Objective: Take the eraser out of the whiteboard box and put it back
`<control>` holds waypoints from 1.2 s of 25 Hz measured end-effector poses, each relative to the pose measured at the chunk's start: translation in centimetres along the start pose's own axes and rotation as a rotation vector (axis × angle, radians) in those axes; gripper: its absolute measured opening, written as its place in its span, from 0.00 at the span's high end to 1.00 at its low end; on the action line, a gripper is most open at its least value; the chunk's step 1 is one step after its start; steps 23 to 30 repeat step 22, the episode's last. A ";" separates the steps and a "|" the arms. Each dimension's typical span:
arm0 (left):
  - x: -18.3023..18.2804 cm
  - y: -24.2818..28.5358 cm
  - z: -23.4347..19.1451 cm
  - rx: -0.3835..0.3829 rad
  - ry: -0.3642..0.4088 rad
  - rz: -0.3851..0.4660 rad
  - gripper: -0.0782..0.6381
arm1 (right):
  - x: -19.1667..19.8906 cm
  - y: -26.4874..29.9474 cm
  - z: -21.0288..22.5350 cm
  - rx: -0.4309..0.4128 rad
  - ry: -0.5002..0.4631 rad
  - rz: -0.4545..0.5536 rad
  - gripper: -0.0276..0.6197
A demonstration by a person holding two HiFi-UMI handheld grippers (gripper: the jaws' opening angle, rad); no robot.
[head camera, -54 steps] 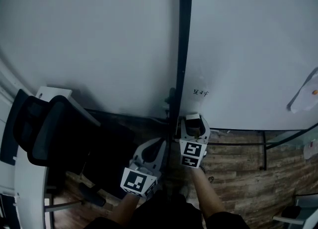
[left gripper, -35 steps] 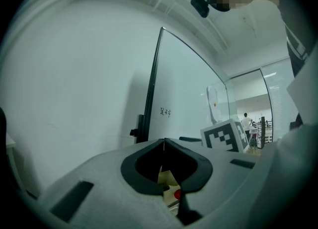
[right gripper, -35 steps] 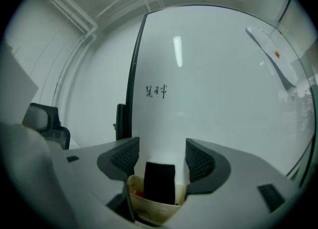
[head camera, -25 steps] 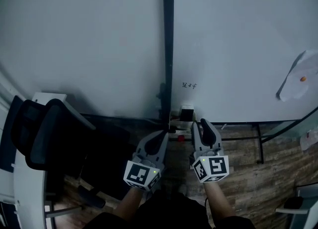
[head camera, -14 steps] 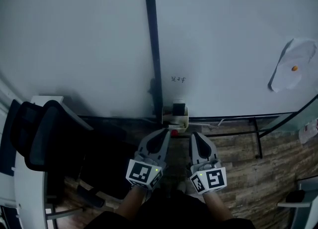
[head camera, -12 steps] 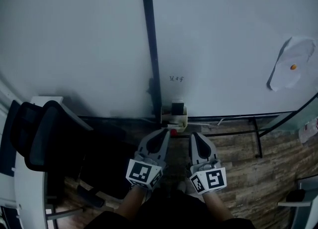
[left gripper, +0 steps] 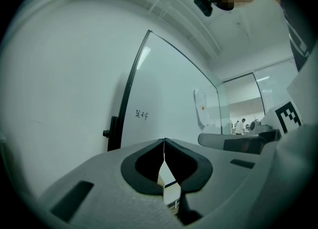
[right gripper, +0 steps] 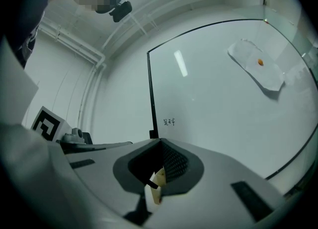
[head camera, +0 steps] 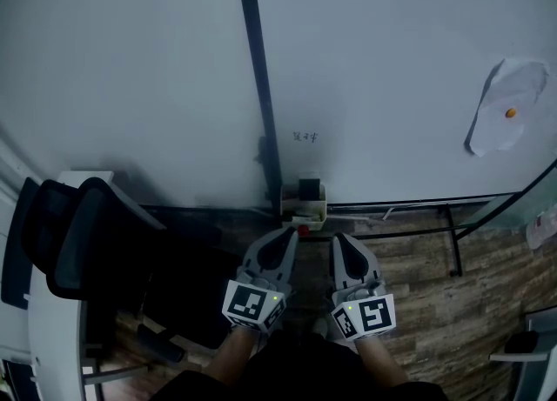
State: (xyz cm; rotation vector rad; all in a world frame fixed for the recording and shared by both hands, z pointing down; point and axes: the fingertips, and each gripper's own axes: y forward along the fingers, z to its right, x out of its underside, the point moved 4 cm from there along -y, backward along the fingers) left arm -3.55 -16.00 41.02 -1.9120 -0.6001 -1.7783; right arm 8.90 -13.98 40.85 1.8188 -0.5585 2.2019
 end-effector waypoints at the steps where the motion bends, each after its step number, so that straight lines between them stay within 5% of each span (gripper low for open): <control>1: -0.1 -0.1 0.0 -0.001 -0.001 -0.001 0.88 | 0.0 0.0 0.0 -0.001 0.000 0.001 0.95; 30: 0.2 -0.6 -0.3 0.003 -0.007 -0.004 0.88 | 0.0 -0.1 -0.3 0.010 0.005 0.006 0.95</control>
